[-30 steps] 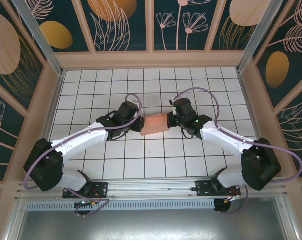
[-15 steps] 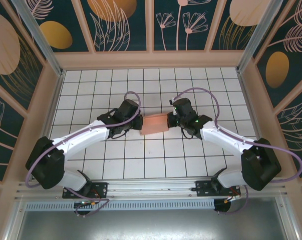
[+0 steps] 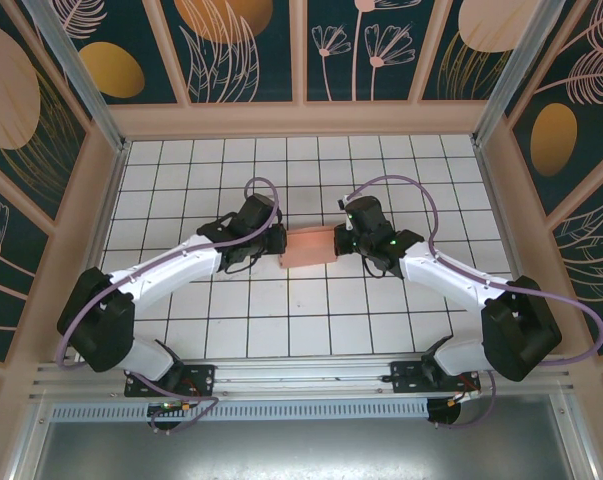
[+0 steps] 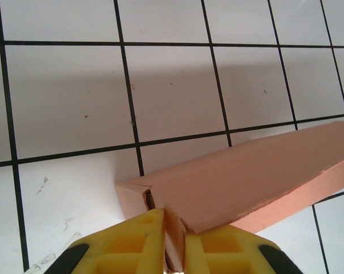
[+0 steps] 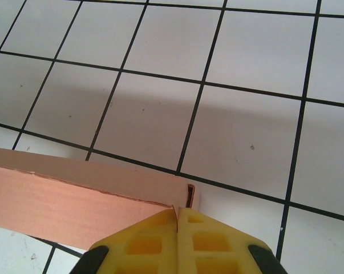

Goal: Fold the paper box

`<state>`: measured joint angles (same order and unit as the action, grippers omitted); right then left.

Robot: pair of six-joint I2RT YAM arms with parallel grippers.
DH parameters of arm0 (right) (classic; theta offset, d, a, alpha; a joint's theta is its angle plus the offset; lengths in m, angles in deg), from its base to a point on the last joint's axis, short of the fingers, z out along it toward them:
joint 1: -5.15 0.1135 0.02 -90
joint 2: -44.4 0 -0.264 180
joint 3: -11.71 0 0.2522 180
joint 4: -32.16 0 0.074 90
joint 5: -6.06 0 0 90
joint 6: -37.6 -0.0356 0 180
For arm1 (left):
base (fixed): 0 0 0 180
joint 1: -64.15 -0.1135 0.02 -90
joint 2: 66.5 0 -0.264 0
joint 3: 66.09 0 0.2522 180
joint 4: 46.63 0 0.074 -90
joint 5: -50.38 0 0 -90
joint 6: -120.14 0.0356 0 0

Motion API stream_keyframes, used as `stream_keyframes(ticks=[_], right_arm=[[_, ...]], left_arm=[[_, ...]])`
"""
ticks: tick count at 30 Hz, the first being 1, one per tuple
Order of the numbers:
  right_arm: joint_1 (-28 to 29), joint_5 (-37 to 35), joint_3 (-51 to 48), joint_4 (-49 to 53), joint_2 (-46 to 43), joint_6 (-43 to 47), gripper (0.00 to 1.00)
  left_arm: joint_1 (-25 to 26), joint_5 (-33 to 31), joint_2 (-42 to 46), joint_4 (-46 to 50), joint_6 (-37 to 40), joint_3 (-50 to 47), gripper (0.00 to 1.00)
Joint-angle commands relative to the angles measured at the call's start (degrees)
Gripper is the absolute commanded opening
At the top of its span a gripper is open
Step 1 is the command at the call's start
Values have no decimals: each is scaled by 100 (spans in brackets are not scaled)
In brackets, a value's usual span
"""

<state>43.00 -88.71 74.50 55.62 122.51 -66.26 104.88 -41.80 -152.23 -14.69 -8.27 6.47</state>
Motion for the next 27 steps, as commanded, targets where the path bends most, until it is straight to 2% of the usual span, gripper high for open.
stream_keyframes(ticks=[1,6,10,12,15,21,27], right_arm=[[117,26,171,151,129,66,0],[115,-22,159,143,142,77,0],[118,-23,141,122,150,60,0],[118,-23,125,91,152,62,0],[124,6,52,24,139,124,0],[153,-23,-188,-168,82,203,0],[153,-93,-221,-231,73,192,0]], left_arm=[[18,372,-137,-84,-284,244,14],[19,420,-111,-89,-231,218,14],[19,193,-184,176,-98,231,16],[17,201,-164,161,-76,161,20],[19,278,-137,64,-51,89,32],[22,295,-77,221,118,355,45],[23,-102,206,398,225,514,55]])
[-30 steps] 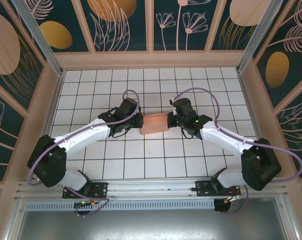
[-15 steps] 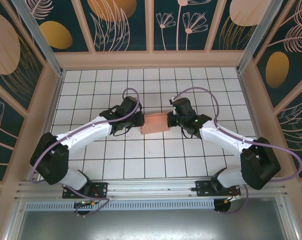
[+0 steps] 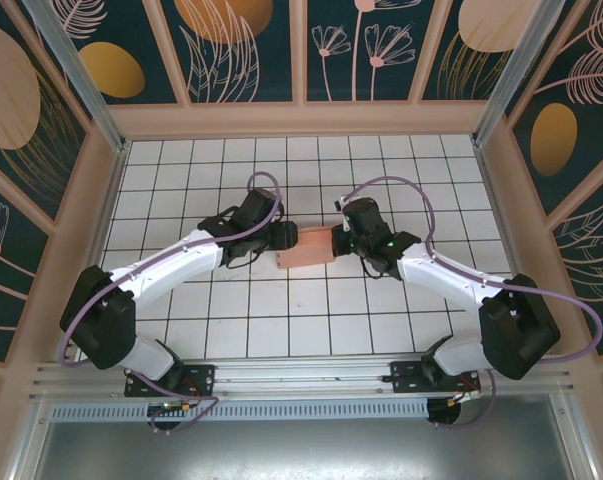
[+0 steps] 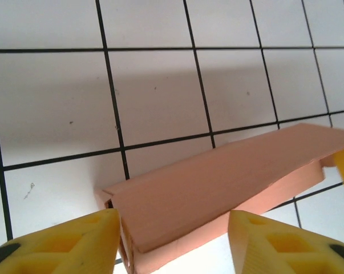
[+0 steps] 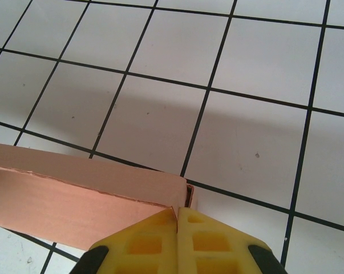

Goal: Fold the paper box

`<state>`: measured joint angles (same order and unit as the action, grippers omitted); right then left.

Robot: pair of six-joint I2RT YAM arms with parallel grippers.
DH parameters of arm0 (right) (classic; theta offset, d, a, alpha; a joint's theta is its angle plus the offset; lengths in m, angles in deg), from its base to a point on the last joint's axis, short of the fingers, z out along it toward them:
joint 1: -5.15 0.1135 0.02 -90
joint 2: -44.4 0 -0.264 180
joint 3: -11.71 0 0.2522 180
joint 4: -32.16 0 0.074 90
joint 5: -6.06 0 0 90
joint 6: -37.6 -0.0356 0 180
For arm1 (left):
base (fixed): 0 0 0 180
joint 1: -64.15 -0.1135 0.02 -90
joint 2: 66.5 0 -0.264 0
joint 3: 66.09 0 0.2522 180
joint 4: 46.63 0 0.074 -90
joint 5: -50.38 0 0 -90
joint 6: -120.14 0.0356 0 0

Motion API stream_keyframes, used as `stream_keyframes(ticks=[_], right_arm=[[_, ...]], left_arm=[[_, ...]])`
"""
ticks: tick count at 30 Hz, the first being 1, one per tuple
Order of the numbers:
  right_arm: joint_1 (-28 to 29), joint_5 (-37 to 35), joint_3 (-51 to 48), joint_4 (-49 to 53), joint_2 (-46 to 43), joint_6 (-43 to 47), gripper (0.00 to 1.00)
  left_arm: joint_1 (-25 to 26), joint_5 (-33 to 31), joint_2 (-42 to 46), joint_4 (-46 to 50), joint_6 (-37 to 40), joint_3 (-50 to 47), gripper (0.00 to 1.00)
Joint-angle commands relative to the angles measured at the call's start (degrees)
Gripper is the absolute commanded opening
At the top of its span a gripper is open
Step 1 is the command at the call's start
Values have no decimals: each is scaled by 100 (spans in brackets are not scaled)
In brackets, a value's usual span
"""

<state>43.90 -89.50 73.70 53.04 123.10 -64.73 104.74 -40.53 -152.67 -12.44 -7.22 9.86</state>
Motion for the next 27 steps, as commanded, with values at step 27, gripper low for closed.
stream_keyframes(ticks=[27], right_arm=[[103,-51,-345,-145,-153,-5,0]], left_arm=[[9,-298,-186,-690,-527,-401,57]])
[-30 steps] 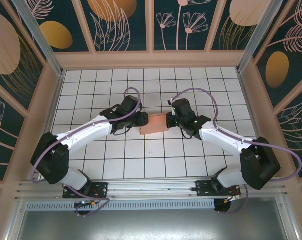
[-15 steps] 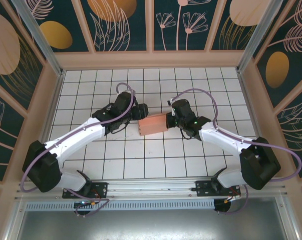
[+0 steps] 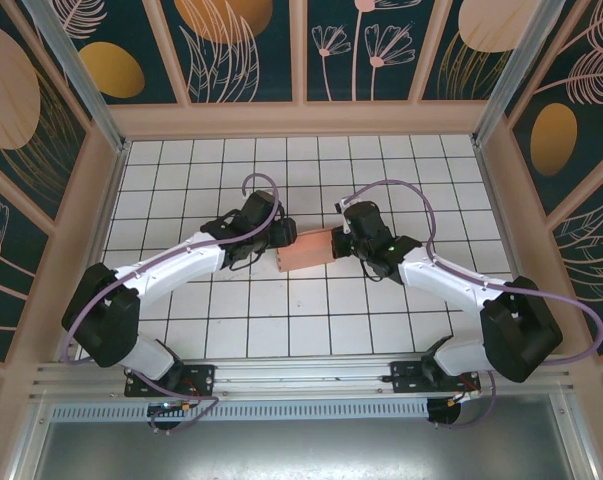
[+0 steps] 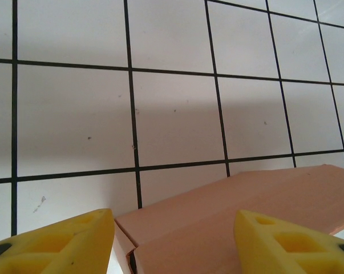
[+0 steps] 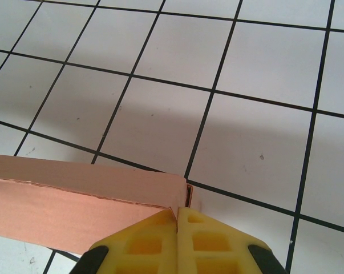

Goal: Fold the paper box

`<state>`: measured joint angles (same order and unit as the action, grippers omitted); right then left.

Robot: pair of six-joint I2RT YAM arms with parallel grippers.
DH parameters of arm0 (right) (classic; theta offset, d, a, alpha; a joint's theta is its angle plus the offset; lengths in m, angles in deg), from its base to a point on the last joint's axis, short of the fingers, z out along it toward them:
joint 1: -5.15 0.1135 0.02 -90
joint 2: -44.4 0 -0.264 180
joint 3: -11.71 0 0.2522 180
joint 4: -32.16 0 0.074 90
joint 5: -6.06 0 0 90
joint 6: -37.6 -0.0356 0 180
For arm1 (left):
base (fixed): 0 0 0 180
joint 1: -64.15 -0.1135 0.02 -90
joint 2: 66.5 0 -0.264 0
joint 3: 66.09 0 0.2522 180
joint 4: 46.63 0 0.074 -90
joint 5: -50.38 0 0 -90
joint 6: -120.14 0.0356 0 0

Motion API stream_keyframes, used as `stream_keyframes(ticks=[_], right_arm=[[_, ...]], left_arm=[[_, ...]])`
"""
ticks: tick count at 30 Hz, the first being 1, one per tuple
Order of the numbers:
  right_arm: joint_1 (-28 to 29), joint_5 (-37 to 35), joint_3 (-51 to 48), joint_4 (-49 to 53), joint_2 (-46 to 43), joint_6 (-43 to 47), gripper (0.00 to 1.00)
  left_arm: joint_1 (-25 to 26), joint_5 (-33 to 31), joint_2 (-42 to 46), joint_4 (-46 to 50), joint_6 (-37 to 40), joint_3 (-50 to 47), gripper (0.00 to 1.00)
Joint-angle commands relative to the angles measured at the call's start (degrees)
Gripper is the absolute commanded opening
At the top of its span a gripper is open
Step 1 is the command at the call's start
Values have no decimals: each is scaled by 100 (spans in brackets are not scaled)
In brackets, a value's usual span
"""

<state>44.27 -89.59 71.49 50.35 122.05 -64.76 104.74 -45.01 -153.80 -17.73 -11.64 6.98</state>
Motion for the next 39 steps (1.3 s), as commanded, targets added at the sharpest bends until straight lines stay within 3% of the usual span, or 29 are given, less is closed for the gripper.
stream_keyframes(ticks=[1,12,15,19,28,34,39], right_arm=[[70,-37,-105,127,-42,-21,0],[69,7,-25,131,-159,-119,6],[60,3,-83,90,-297,-78,14],[44,42,-120,45,-457,-9,35],[-171,449,-285,-248,-980,-84,65],[-746,1455,-30,-440,-475,-1054,68],[-746,1433,75,-311,-53,-1161,64]], left_arm=[[2,170,-84,-206,-110,-158,57],[5,159,-383,-436,-199,-486,57],[6,158,-418,-450,-191,-492,58],[8,172,-453,-468,-190,-449,57],[4,182,-512,-472,-142,-425,57],[5,270,-603,-450,-64,-392,56],[7,266,-608,-507,-77,-396,55]])
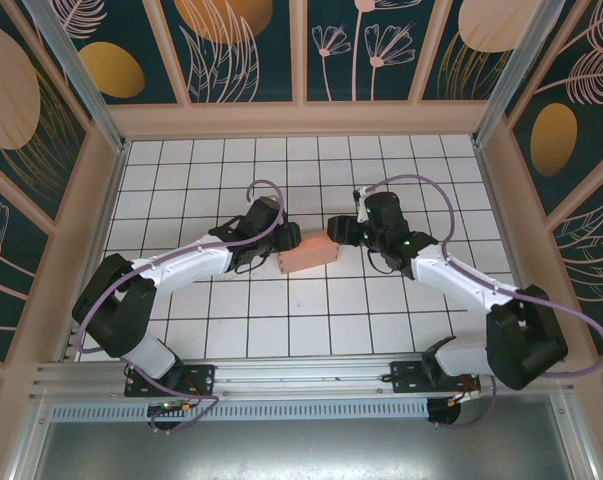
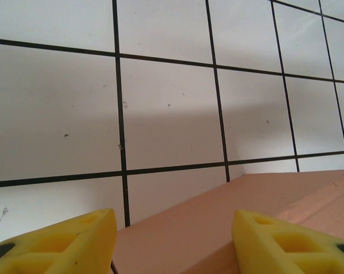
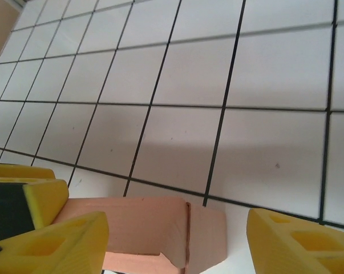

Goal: Fold the paper box

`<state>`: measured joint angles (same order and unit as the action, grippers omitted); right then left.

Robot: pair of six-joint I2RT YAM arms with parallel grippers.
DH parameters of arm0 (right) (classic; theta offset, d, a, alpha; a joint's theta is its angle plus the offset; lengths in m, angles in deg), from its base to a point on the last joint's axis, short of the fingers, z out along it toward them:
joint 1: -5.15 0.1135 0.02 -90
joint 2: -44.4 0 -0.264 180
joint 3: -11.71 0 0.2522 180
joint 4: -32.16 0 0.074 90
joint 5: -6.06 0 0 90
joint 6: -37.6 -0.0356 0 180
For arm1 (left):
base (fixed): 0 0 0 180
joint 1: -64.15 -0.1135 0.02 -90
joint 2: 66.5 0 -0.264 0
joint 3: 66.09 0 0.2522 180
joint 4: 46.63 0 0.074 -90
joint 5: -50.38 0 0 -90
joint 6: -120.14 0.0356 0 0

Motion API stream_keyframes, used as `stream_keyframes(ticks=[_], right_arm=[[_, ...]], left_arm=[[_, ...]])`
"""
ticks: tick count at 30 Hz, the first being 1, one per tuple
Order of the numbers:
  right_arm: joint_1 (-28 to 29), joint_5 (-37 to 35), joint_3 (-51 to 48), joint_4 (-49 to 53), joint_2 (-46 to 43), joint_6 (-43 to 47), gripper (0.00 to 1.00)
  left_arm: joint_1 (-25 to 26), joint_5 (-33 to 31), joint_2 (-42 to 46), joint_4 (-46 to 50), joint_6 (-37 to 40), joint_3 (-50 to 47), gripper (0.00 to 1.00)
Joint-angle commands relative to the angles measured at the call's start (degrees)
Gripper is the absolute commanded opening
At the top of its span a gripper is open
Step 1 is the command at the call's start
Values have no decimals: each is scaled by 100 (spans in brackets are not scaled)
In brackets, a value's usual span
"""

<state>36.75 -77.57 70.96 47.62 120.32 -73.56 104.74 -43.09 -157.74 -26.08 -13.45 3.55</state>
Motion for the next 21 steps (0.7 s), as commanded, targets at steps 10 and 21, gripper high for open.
stream_keyframes(ticks=[10,21], right_arm=[[-257,328,-286,-268,307,-467,41],[-267,407,-87,-162,407,-502,35]], left_arm=[[9,102,-264,236,117,-95,55],[7,-5,-67,200,148,-46,62]])
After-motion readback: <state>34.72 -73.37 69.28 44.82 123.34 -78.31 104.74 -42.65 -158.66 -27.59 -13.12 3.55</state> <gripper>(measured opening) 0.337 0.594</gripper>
